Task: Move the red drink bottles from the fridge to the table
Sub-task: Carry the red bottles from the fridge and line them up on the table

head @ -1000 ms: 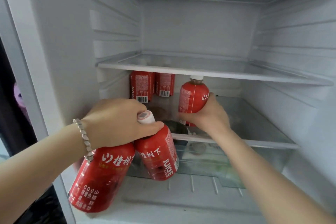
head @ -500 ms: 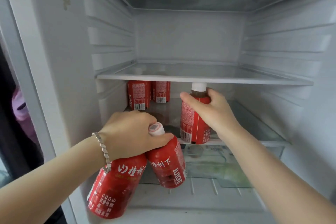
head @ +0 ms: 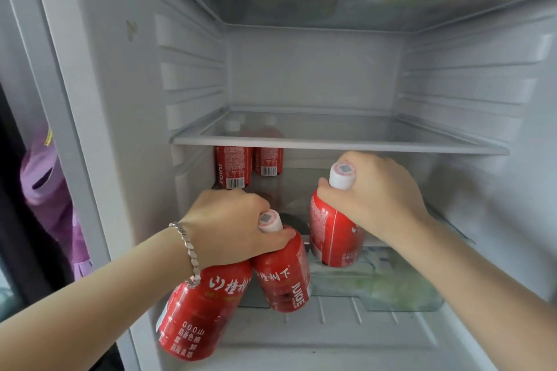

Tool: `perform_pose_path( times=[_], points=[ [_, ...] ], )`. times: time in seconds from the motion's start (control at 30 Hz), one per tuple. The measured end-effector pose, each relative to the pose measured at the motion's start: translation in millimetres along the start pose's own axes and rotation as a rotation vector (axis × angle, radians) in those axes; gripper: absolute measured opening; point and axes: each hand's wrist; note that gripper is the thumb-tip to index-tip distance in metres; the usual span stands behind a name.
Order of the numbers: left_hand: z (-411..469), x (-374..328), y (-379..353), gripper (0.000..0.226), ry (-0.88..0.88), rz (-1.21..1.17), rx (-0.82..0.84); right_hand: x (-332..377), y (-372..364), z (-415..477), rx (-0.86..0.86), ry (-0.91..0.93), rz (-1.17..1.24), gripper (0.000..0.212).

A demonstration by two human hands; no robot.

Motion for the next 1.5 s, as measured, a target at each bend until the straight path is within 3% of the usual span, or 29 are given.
perform_pose_path(
  times=[0.2, 0.4, 0.53, 0.83, 1.13, 1.5],
  points=[
    [-13.1, 2.1, 2.0, 0.048, 0.004, 0.033, 0.000, 27.5, 17.8, -2.1, 0.254, 0.173, -0.233, 0.026],
    [-66.4, -7.3, 4.5, 0.049, 0.173, 0.082, -0.062, 47.0, 4.1, -9.9, 0.473, 0.363, -0.364, 0.036],
    [-127.3, -20.1, -3.2, 0.051, 0.374, 0.096, -0.045, 66.3, -18.6, -31.1, 0.574, 0.563, -0.364, 0.037],
    [-313.7, -87.0, -42.5, 0.055, 0.923, 0.148, 0.018, 138.5, -42.8, -164.3, 0.608, 1.143, -0.205, 0.034],
    [-540.5, -234.1, -67.0, 0.054, 1.456, 0.239, 0.102, 211.2, 12.5, -390.2, 0.652, 1.836, 0.083, 0.026],
    [-782.6, -522.9, -69.6, 0.053, 2.033, 0.115, 0.249, 203.6, 164.4, -724.8, 0.739, 2.364, 0.154, 0.031]
  ],
)
Point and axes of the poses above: each hand's wrist, its own z-axis towards the middle knuckle, its own y-axis out of the back of the hand, x = y × z, and after that the axes turned 9 degrees about x, right-handed
